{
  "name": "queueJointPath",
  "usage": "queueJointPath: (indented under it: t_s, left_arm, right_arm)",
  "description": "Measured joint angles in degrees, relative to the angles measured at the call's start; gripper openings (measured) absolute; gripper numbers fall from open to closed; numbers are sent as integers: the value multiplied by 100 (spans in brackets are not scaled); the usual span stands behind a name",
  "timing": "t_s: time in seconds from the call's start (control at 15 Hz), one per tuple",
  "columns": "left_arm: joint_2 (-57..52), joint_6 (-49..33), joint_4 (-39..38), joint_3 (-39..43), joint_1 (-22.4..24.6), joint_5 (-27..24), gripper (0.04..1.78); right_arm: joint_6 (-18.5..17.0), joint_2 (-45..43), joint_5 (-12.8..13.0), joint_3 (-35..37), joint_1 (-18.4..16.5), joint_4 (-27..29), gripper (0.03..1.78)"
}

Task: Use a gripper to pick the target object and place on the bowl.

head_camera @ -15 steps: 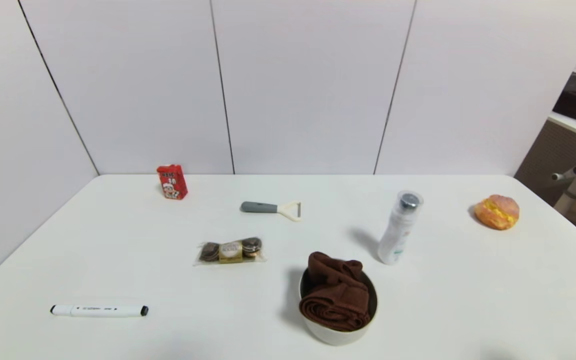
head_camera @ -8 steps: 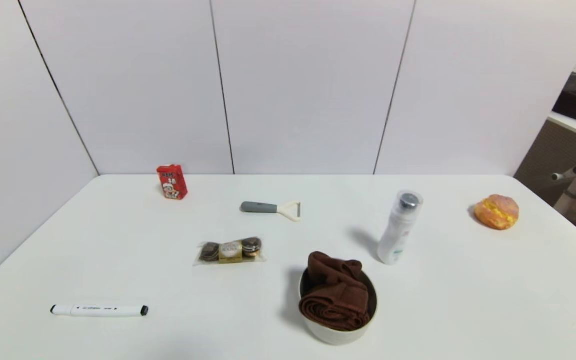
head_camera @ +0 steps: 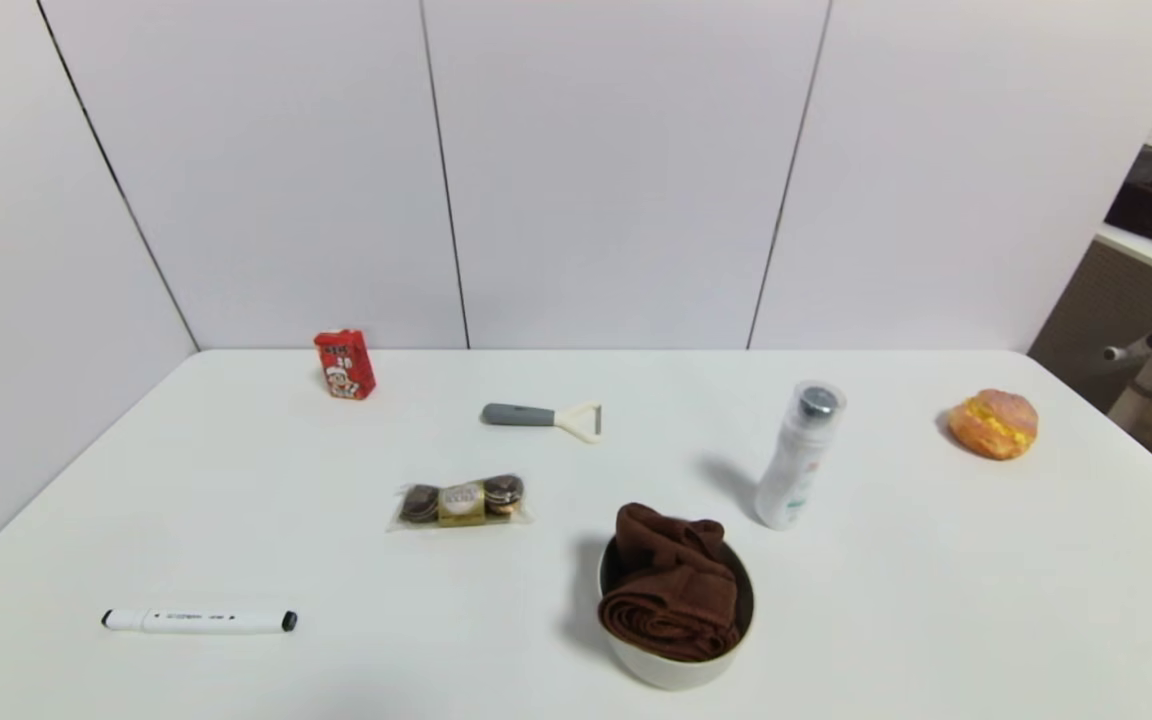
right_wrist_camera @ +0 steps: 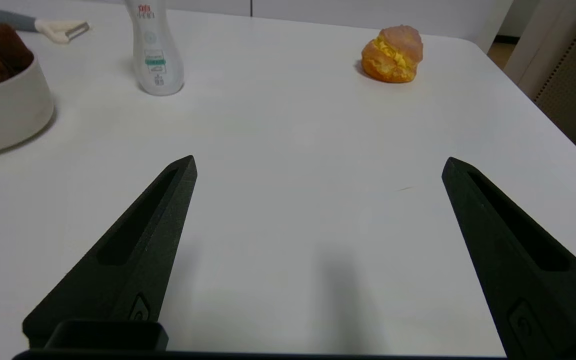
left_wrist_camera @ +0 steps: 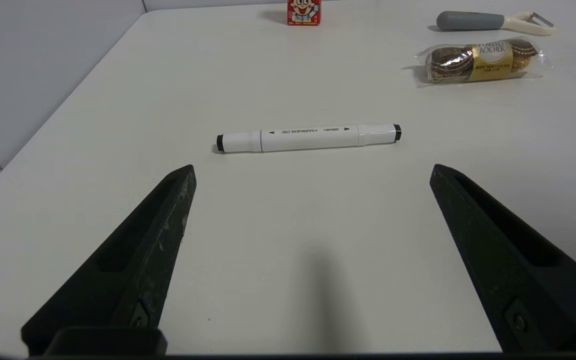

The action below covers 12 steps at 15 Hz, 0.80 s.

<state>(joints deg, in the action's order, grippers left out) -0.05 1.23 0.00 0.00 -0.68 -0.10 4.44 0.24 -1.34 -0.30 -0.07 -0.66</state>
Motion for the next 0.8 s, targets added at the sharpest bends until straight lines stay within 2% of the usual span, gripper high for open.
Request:
queueJointPath:
  t_s: [0.07, 0.27, 0.8]
  left_arm:
    - [0, 0, 0, 0, -2, 2, 169]
    - [0, -2, 0, 0, -2, 0, 169]
    - [0, 0, 0, 0, 0, 0, 169]
  right_arm:
    - [-141, -20, 9, 20, -2, -5, 169]
    - [-190, -34, 9, 23, -2, 0, 169]
    - [-172, -34, 18, 30, -2, 0, 170]
